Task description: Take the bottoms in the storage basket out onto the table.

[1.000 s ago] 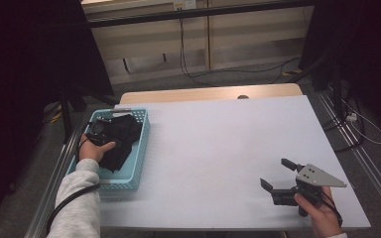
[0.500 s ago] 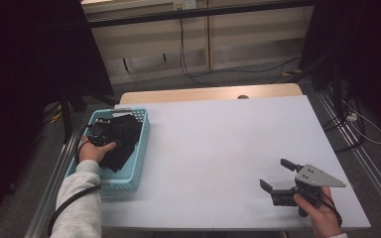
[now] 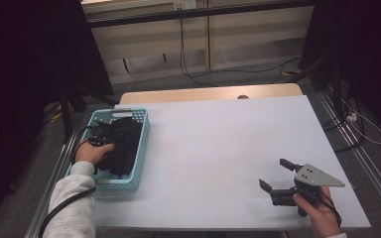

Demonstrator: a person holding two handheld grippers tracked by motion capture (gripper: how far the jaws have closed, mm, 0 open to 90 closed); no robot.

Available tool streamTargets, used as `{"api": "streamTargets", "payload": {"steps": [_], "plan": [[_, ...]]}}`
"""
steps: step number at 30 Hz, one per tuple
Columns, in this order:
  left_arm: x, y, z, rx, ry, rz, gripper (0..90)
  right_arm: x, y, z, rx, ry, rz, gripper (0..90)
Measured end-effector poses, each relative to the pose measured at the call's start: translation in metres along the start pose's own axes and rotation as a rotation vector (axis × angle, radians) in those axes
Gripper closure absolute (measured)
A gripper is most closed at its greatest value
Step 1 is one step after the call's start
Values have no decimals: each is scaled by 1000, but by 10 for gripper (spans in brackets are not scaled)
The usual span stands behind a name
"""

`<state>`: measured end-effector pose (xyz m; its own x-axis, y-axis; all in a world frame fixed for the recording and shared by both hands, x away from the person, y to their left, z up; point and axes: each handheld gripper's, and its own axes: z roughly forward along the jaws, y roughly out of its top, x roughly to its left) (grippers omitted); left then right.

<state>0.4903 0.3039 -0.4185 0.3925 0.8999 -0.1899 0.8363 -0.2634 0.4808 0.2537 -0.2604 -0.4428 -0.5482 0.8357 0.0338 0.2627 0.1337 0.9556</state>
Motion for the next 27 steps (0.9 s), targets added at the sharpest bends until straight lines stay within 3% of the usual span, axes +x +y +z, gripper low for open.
{"api": "streamTargets", "payload": {"steps": [9,14,18,19,20,21,22,25,27], "plan": [[0,19,-35,-96,-33,-44,786,0,0,1,-1,1,-6,32],[2,20,-38,-130,23,-29,783,0,1,0,-5,2,-4,33],[9,15,-27,-127,49,-17,768,1,1,0,-2,3,-3,32],[11,13,-24,-128,89,24,746,1,1,0,-2,4,-4,32],[13,12,-21,-138,114,34,702,1,1,0,-2,5,-3,32],[18,9,-14,-164,144,28,567,1,1,0,-1,6,-2,32],[18,9,-14,-164,144,28,501,1,1,0,-1,6,-2,32],[23,3,-4,-150,177,80,446,1,1,1,-1,8,-5,32],[25,1,2,-157,193,97,306,1,1,1,-1,13,-2,32]]}}
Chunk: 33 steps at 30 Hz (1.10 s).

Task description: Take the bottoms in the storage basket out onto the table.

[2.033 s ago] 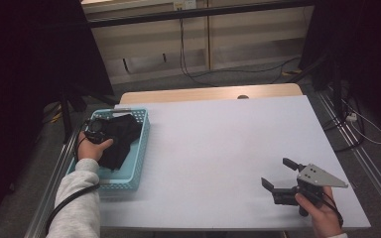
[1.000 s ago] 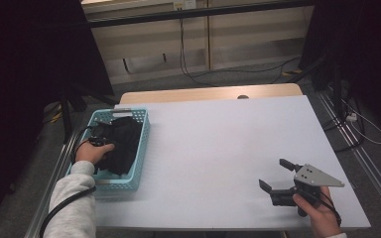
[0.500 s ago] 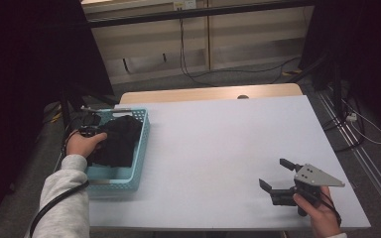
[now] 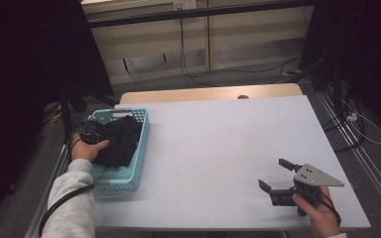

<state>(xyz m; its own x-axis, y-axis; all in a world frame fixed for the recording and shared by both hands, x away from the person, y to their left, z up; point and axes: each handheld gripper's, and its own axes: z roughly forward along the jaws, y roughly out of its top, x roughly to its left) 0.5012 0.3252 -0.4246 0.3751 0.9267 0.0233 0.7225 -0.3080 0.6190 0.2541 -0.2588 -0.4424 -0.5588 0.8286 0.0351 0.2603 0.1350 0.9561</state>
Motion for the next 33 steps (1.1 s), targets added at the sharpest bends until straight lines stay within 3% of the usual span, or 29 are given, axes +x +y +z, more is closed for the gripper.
{"api": "streamTargets", "payload": {"steps": [6,9,16,18,24,33], "plan": [[-6,-7,18,25,-22,28,115,1,0,0,0,6,-2,32],[-8,-8,22,21,-29,1,73,0,0,-1,-2,5,0,32],[-10,-10,25,3,-17,-18,41,0,0,-2,-2,7,5,31],[-12,-11,25,-12,-14,-48,37,0,0,-2,-5,3,2,25],[-13,-15,25,-34,4,-72,30,0,0,-2,-8,1,-1,26],[-16,-13,24,-10,-9,-99,0,-1,0,-1,-6,-3,-1,26]]}}
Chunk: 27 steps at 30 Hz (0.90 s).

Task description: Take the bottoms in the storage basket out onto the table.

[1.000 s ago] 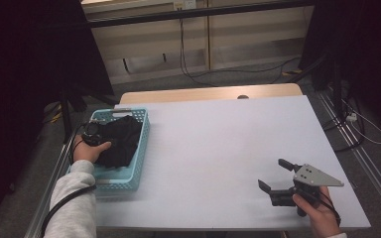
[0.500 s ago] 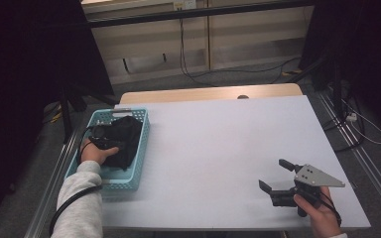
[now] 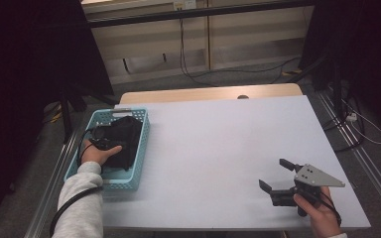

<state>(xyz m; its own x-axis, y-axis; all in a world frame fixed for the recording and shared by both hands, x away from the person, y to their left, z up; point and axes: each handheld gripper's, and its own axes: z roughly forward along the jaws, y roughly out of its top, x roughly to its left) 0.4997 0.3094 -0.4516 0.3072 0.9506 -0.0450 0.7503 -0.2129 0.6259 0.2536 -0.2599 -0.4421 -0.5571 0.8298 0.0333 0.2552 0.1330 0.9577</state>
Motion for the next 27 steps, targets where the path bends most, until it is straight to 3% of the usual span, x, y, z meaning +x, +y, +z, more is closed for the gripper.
{"api": "streamTargets", "payload": {"steps": [4,11,17,23,27], "plan": [[0,-1,1,-1,3,3,2,0,0,-1,-2,-2,-1,25],[-4,4,-4,63,12,-1,94,0,0,0,1,0,-4,25],[-5,5,-4,68,12,-9,116,0,0,0,0,-1,-5,25],[-8,7,-6,87,9,-3,184,0,1,1,1,1,-8,25],[-10,9,-10,111,-6,0,277,0,1,0,3,0,-7,26]]}}
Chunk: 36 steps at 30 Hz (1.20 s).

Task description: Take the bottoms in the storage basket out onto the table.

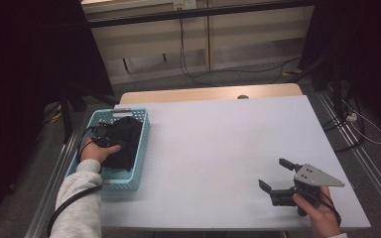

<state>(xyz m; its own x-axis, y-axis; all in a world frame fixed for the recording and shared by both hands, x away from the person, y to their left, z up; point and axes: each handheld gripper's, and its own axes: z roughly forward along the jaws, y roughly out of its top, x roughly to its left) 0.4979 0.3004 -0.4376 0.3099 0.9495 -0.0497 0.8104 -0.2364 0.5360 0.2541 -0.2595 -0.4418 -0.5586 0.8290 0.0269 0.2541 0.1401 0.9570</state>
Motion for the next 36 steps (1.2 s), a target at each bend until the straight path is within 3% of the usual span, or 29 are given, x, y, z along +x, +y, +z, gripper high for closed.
{"api": "streamTargets", "payload": {"steps": [7,15,21,25,31,36], "plan": [[-1,1,-4,13,-31,-6,482,1,0,0,0,3,0,26],[-6,5,-5,35,-87,-42,680,1,0,1,2,3,3,27],[-5,4,-6,28,-116,-94,740,1,0,1,3,6,1,26],[-3,5,-8,39,-157,-133,762,-1,0,1,2,1,3,26],[-5,10,-17,44,-181,-150,782,0,0,1,-2,2,2,26],[-5,22,-37,-14,-194,-175,791,0,0,0,-5,1,4,25]]}}
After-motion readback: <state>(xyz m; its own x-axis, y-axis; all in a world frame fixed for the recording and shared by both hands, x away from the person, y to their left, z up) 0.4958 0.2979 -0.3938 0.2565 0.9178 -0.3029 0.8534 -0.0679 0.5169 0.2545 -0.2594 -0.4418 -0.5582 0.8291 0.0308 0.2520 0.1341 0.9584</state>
